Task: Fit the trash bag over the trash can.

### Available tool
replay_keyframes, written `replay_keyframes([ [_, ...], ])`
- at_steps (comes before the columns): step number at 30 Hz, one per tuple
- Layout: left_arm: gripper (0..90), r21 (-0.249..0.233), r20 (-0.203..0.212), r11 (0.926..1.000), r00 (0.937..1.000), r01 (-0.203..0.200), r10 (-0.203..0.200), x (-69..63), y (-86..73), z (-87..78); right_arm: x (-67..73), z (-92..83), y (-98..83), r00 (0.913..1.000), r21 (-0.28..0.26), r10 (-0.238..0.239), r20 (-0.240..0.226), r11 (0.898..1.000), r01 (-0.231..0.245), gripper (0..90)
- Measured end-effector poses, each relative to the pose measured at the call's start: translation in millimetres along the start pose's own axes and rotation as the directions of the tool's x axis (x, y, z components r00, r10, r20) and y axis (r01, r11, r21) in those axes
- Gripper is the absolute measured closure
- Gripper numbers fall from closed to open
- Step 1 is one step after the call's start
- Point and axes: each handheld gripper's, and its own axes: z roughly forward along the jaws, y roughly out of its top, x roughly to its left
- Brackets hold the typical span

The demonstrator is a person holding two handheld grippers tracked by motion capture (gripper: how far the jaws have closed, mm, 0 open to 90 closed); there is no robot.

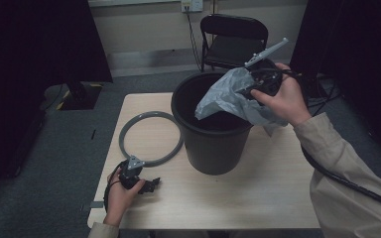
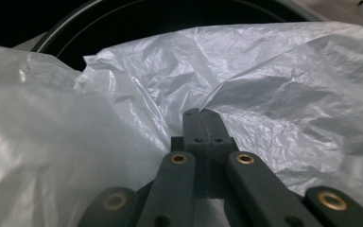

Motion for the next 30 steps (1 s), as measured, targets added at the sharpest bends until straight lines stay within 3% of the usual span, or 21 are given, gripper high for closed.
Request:
replay_keyframes([
  [13,0.0,0.0,0.001,1.0,1.0,0.0,0.0,0.0,0.0,0.0,0.4,49.7,2.9,0.9996,0.131,0.026,-0.007,0.991,-0.025,90.0],
  [23,0.0,0.0,0.001,1.0,1.0,0.0,0.0,0.0,0.0,0.0,-1.5,62.8,-1.7,0.9995,0.171,0.029,0.014,0.985,-0.031,90.0],
  [30,0.0,-0.001,0.001,1.0,1.0,0.0,0.0,0.0,0.0,0.0,-3.1,69.4,-2.3,0.9984,0.219,0.038,0.043,0.975,-0.046,90.0],
])
